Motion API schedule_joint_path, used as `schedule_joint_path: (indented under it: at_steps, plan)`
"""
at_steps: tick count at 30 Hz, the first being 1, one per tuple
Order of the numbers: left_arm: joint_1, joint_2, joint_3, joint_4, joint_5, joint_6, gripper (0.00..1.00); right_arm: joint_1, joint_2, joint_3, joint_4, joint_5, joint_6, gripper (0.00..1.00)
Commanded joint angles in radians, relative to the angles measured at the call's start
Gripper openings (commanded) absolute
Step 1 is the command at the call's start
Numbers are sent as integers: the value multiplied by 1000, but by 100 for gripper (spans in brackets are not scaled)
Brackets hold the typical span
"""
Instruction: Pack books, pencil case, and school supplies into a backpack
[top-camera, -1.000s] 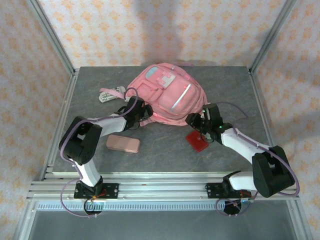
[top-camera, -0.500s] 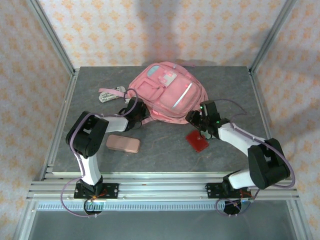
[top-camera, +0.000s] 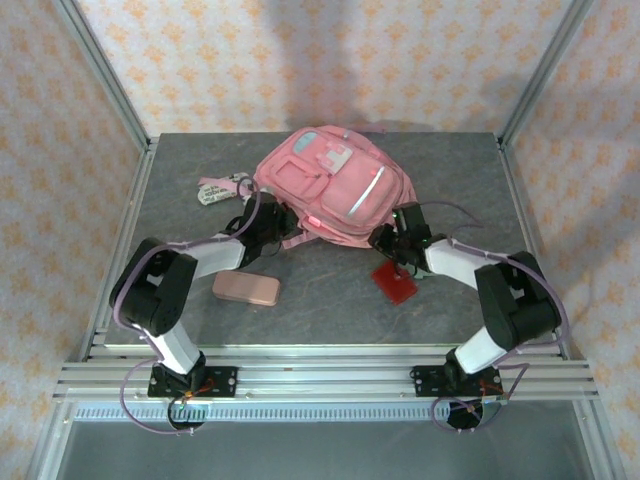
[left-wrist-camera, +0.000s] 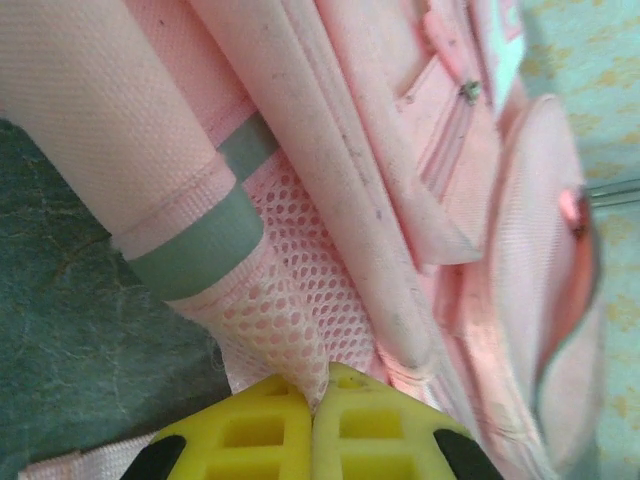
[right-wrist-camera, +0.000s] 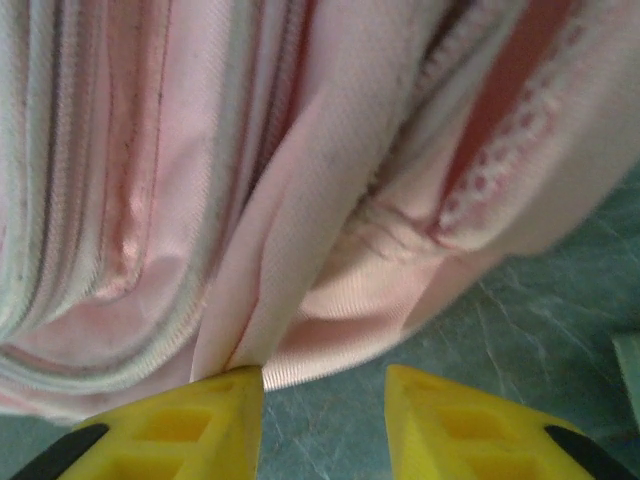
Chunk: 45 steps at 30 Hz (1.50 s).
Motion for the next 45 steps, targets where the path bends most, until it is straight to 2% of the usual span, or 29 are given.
schedule_joint_path:
  at_steps: [1,7,12,17,21,25,29,34,45]
  plan:
    - [-8,-82,-23,21,37,-50,0,-7,47,90,64,27,-9,34]
    - [-31,-117,-51,39,43,-83,0,-24,124,226,69,58,-50,32]
    - [-41,-99,-52,63,63,-106,0,-32,148,308,5,99,-94,34]
    - [-51,-95,-42,91,73,-139,0,-23,46,287,-45,117,-140,41]
    - [-52,-94,-13,78,74,-139,0,18,-87,191,-21,85,-167,39]
    - [-54,-94,10,61,76,-131,0,95,-180,59,100,10,-188,31]
    - [-54,-96,17,61,90,-141,0,187,-216,-69,286,-22,-193,32]
    - [-54,-104,31,45,98,-139,0,274,-143,-126,482,-6,-210,41]
    - [-55,-123,69,26,125,-151,0,320,99,-106,791,57,-217,42]
